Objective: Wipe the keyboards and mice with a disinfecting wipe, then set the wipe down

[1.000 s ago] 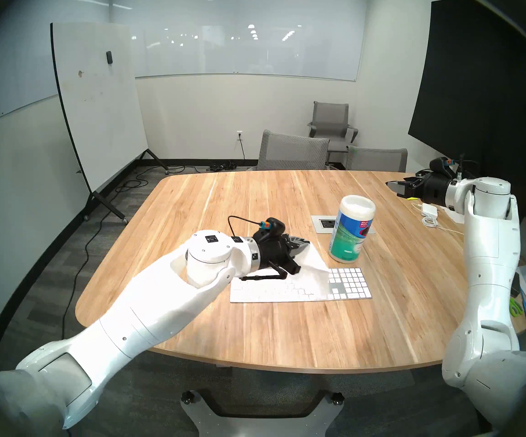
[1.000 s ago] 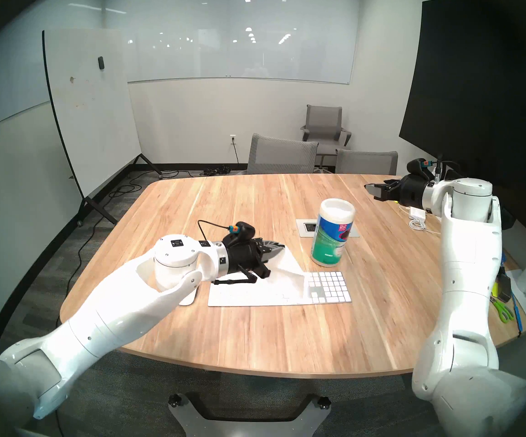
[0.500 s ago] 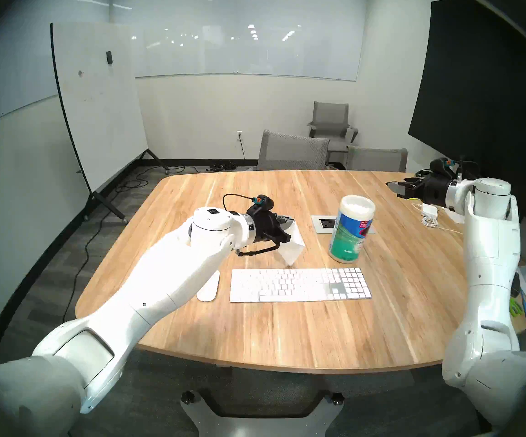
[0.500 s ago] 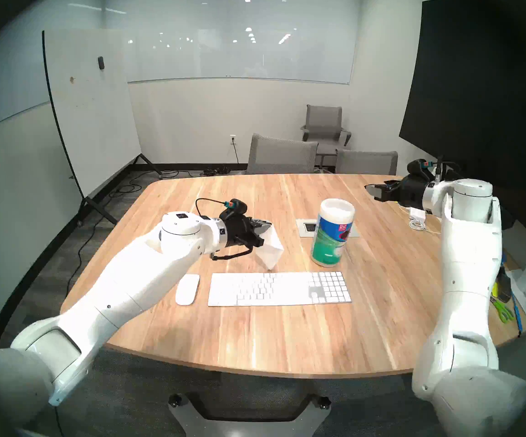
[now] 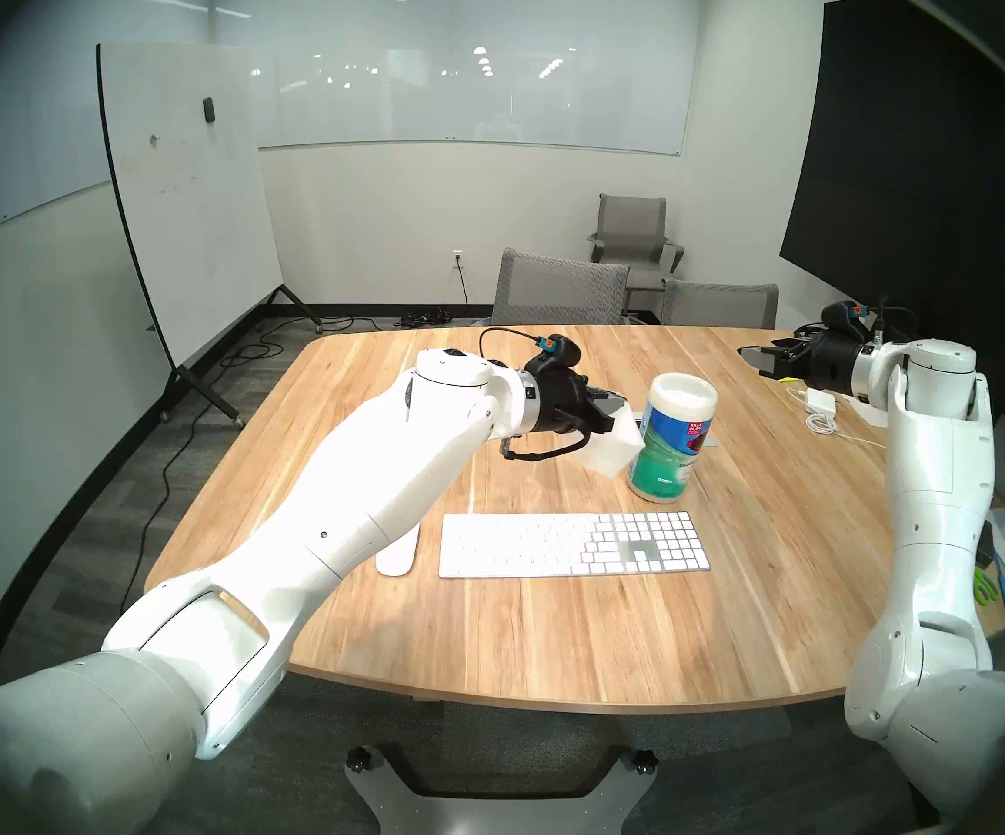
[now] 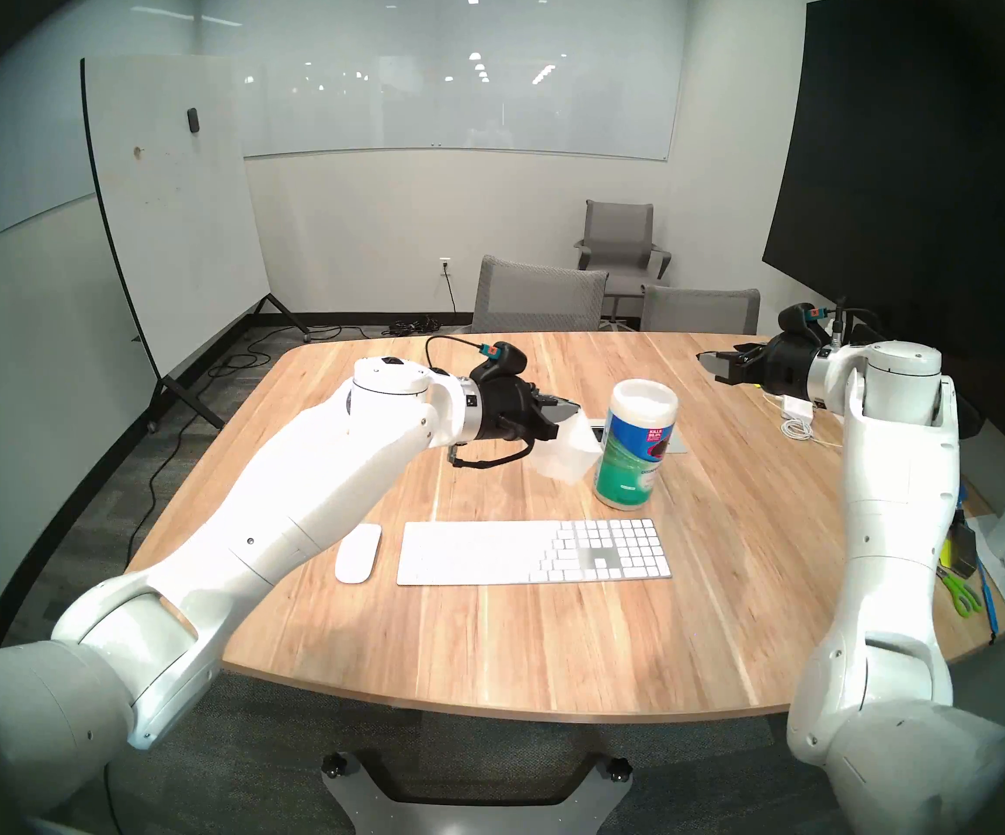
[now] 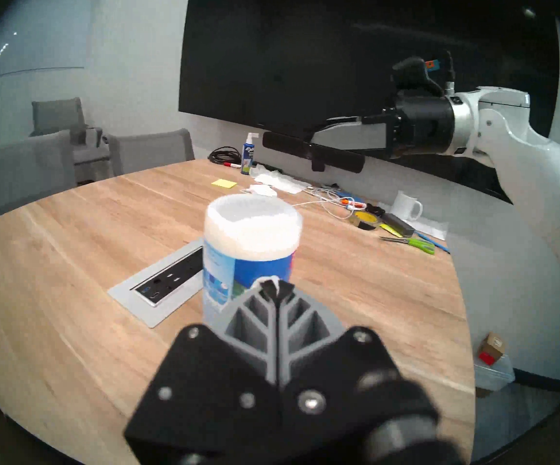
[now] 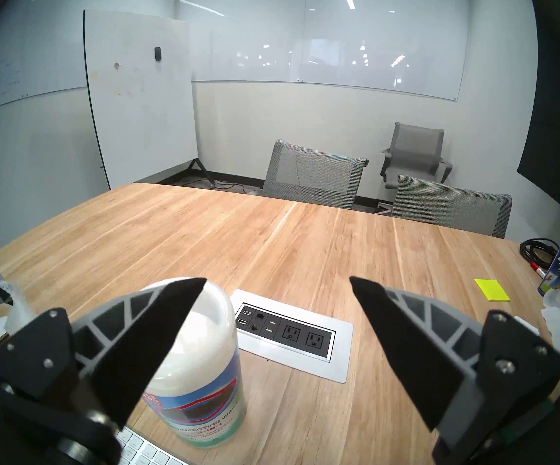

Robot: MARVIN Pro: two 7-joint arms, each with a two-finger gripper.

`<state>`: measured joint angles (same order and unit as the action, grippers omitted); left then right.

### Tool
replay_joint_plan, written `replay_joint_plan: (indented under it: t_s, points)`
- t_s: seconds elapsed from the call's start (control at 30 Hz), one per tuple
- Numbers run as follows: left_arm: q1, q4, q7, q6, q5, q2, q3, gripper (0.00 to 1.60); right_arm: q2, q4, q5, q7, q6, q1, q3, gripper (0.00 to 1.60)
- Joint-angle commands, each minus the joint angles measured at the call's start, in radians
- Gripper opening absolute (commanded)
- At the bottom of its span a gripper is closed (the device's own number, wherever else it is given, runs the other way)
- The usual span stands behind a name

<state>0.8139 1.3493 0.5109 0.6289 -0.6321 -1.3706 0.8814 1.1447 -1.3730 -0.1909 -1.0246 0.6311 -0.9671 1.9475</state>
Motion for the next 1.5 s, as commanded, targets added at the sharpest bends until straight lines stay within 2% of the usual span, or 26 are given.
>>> replay_joint_plan:
  t_s: [0.0, 0.17, 0.2, 0.23, 0.37, 0.57, 0.63, 0.73, 0.97, 1.27, 1.47]
  points:
    - [-0.101, -0.005, 0.106, 0.107, -0.064, 0.0, -0.059, 0.0, -0.003, -0.024, 0.001, 0.001, -0.002, 0.022, -0.004, 1.6]
    - [-0.131, 0.036, 0.219, 0.208, -0.084, 0.077, -0.103, 0.0, -0.003, -0.026, 0.001, 0.001, -0.001, 0.021, -0.005, 1.6]
    - [-0.131, 0.036, 0.219, 0.208, -0.084, 0.077, -0.103, 0.0, -0.003, -0.026, 0.001, 0.001, -0.001, 0.021, -0.005, 1.6]
    - [-0.155, 0.028, 0.255, 0.226, -0.07, 0.075, -0.114, 0.0, -0.003, -0.026, 0.001, 0.001, -0.001, 0.021, -0.005, 1.6]
    - [-0.183, 0.018, 0.264, 0.25, -0.057, 0.066, -0.129, 0.0, -0.003, -0.026, 0.001, 0.002, 0.0, 0.021, -0.005, 1.6]
    - [-0.256, -0.031, 0.292, 0.272, -0.031, 0.052, -0.154, 0.0, -0.003, -0.026, 0.001, 0.002, 0.0, 0.021, -0.005, 1.6]
    - [-0.256, -0.031, 0.292, 0.277, -0.025, 0.046, -0.149, 0.0, -0.003, -0.026, 0.001, 0.002, 0.0, 0.021, -0.005, 1.6]
    - [-0.281, -0.044, 0.333, 0.263, -0.002, 0.067, -0.187, 0.0, -0.003, -0.027, 0.0, 0.002, 0.0, 0.021, -0.005, 1.6]
    - [-0.282, -0.026, 0.382, 0.257, 0.019, 0.076, -0.223, 0.0, -0.002, -0.028, 0.0, 0.002, 0.001, 0.021, -0.005, 1.6]
    - [-0.296, 0.009, 0.395, 0.276, 0.037, 0.083, -0.23, 0.0, -0.002, -0.028, 0.0, 0.002, 0.001, 0.021, -0.005, 1.6]
    - [-0.321, -0.019, 0.401, 0.279, 0.056, 0.055, -0.238, 0.0, -0.002, -0.028, 0.0, 0.002, 0.001, 0.021, -0.005, 1.6]
